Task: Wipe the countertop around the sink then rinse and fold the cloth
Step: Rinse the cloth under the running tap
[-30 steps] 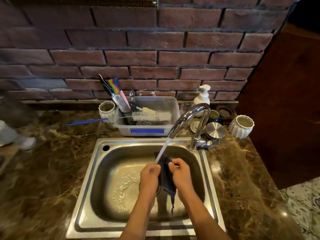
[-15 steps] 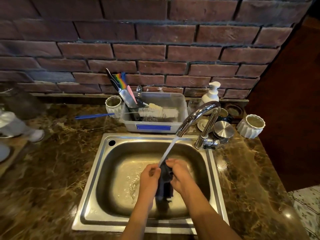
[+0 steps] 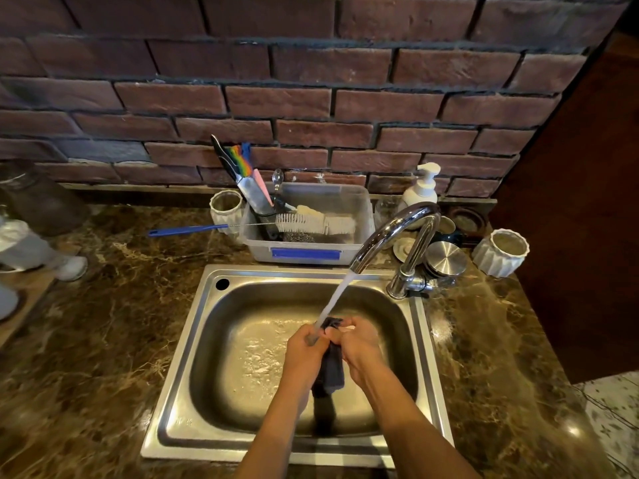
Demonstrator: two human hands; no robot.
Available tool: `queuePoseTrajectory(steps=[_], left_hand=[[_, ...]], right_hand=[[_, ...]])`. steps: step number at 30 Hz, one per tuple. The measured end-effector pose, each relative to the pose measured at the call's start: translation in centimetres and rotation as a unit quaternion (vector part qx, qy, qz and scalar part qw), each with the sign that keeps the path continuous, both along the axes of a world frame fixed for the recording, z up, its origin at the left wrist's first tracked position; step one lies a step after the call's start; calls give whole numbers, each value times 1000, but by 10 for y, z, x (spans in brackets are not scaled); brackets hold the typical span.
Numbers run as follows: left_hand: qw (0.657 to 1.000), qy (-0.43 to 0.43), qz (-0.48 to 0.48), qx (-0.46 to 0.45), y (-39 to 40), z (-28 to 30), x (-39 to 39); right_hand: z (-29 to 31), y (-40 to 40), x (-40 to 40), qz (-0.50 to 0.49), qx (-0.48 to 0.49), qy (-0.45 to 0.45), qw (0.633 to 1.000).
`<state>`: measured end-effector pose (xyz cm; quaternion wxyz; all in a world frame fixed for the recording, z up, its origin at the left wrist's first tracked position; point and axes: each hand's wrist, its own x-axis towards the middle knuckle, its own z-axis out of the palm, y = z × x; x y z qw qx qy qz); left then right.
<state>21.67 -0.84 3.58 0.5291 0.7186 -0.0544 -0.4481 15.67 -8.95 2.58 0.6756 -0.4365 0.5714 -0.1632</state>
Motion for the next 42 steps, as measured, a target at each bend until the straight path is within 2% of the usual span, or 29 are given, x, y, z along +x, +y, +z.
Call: queuePoseTrajectory(steps=[2, 4, 7, 10, 13, 19, 23, 27, 29, 32, 34, 36, 39, 40, 42], left_hand=[[999, 36, -8, -11, 2, -1, 2], [998, 58, -17, -22, 4, -3, 2], [1000, 27, -7, -6, 5, -2, 0], [1000, -11, 15, 18, 5, 0, 3], [1000, -1, 6, 8, 6, 7, 7], [997, -2, 68, 27, 1, 11, 25], [998, -30, 38, 42, -4, 14, 24], [999, -16, 31, 37, -11, 15, 15], [999, 17, 40, 24, -13, 16, 9], [994, 61, 87, 1, -17, 16, 7], [988, 95, 121, -18, -19, 17, 8], [981, 130, 143, -34, -16, 17, 9], [970, 181, 157, -52, -10, 17, 15], [967, 193, 157, -57, -9, 16, 17], [965, 204, 153, -55, -7, 16, 22]], right_hand=[[1, -4, -1, 3, -8, 7, 1000], [4, -6, 0, 6, 15, -25, 1000], [8, -5, 0, 33, 14, -44, 998], [10, -5, 1, 83, -6, -18, 996], [10, -7, 4, 124, -19, 32, 992], [9, -26, 2, 111, -99, 81, 986], [0, -36, -8, 165, -207, 138, 954], [-13, -26, -16, 206, -310, 234, 898], [-16, -11, -19, 197, -274, 214, 917], [-22, 19, -21, 202, -165, 177, 949], [-29, 32, -20, 245, -91, 148, 954], [-28, 35, -20, 284, -14, 77, 956], [-19, 24, -19, 252, 106, -4, 962], [-20, 20, -19, 234, 103, -4, 967], [-34, 11, -19, 210, 11, 66, 975]])
